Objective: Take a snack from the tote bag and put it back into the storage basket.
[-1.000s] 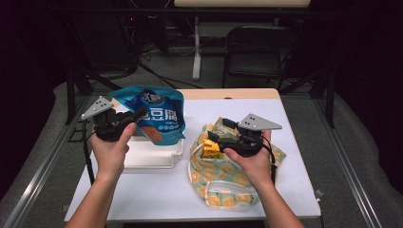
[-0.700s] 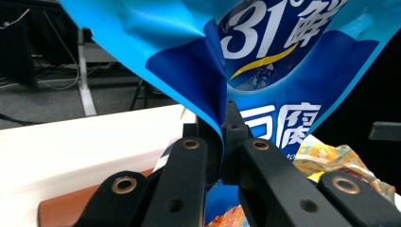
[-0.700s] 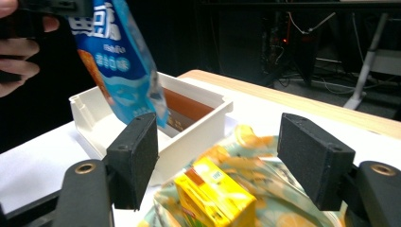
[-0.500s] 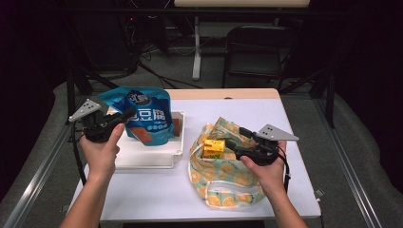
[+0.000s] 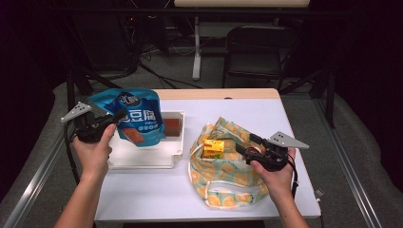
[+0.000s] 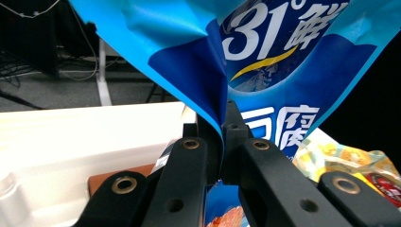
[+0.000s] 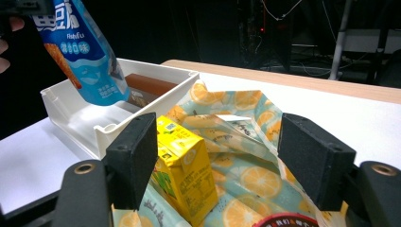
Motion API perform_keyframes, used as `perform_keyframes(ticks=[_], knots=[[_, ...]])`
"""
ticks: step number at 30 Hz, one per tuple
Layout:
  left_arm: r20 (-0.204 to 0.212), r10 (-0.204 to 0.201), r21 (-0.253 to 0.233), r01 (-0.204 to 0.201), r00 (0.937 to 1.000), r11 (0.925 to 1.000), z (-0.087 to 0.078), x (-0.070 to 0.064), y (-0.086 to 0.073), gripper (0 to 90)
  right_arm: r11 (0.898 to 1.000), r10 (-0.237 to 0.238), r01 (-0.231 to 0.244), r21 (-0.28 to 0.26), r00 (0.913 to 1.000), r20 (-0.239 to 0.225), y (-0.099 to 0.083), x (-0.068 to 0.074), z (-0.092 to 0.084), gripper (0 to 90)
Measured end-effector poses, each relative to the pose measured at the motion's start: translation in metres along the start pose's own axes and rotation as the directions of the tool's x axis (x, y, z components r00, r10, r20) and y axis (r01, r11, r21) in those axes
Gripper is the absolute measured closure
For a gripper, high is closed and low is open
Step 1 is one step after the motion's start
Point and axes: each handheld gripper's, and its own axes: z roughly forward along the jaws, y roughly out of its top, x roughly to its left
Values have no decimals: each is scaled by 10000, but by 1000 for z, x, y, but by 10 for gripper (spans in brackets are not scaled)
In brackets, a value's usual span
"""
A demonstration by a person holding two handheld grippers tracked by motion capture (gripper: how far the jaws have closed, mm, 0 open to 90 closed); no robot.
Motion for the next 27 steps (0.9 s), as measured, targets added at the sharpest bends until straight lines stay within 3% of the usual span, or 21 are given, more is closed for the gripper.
perform_keyframes(ticks=[27], knots=[[-1015,-97,350,134,9948,9993,-6,59,-26,900,9998,30,-34,194,9997,236,-11,-4,-1,296]])
